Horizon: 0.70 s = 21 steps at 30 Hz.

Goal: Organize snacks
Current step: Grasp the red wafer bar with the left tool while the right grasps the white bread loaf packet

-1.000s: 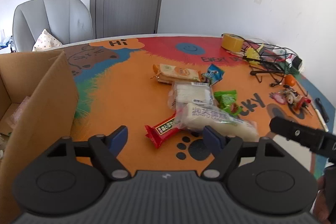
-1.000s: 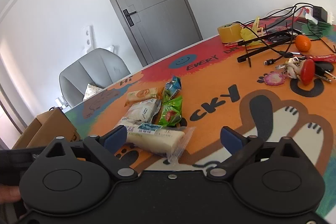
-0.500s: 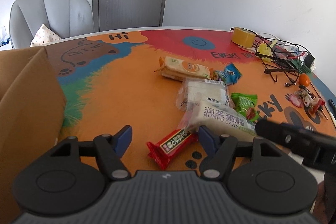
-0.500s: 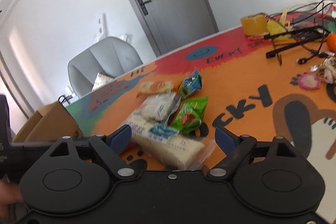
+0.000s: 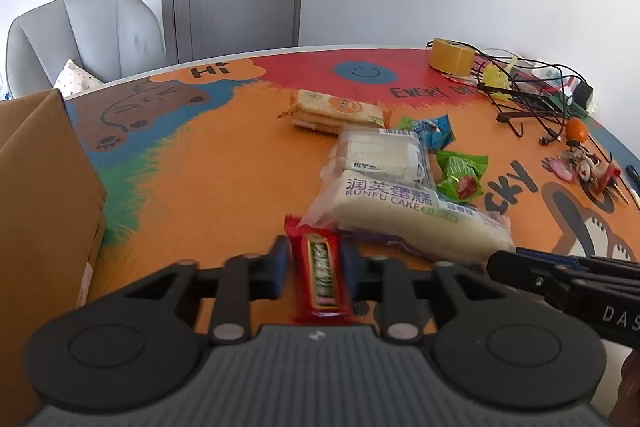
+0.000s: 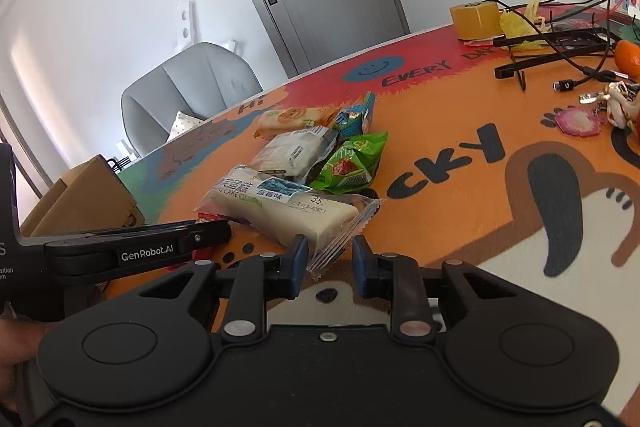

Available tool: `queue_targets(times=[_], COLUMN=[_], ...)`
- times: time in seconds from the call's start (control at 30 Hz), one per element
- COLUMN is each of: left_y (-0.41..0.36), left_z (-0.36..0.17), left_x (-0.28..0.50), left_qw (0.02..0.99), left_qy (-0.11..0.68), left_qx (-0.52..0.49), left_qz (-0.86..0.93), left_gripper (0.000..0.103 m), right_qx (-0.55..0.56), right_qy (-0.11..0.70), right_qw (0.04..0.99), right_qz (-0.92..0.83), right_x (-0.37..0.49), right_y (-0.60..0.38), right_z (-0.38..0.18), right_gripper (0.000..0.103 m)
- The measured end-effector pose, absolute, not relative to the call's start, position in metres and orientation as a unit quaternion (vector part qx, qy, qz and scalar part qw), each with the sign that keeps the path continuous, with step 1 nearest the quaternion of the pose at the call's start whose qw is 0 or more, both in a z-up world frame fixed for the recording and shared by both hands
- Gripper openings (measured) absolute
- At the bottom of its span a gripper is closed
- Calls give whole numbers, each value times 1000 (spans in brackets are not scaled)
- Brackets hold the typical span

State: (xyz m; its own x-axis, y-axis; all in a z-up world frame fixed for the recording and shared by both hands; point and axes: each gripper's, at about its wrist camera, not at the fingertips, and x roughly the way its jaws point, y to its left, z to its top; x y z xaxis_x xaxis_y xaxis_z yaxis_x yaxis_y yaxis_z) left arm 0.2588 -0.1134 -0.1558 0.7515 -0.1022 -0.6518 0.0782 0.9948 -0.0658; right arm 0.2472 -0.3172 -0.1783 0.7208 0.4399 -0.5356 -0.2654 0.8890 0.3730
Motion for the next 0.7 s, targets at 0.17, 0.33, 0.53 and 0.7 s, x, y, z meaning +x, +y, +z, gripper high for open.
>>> queue_targets(times=[0.17,0.33,0.53,0.7], left_y=[-114,-106,-101,-97], left_z=[-155,-153,-154,-147], left_x=[248,239,229,221], left_qw=[935,933,934,936], left_qy=[351,355,353,346], left_qx=[-13,-27,-34,-40], left_qz=[-56,-47,-49,-46], left_gripper=[22,22,22,22], right_qx=[139,141,135,113], right_qy=[322,330,325,288], right_qw=[916,912,907,925], right_qz=[193,198,231,219], right_x=[240,231,213,214], right_y=[-317,-316,-312,-311], right_z=[-177,-176,-170,-155], right_gripper=[26,12,15,61])
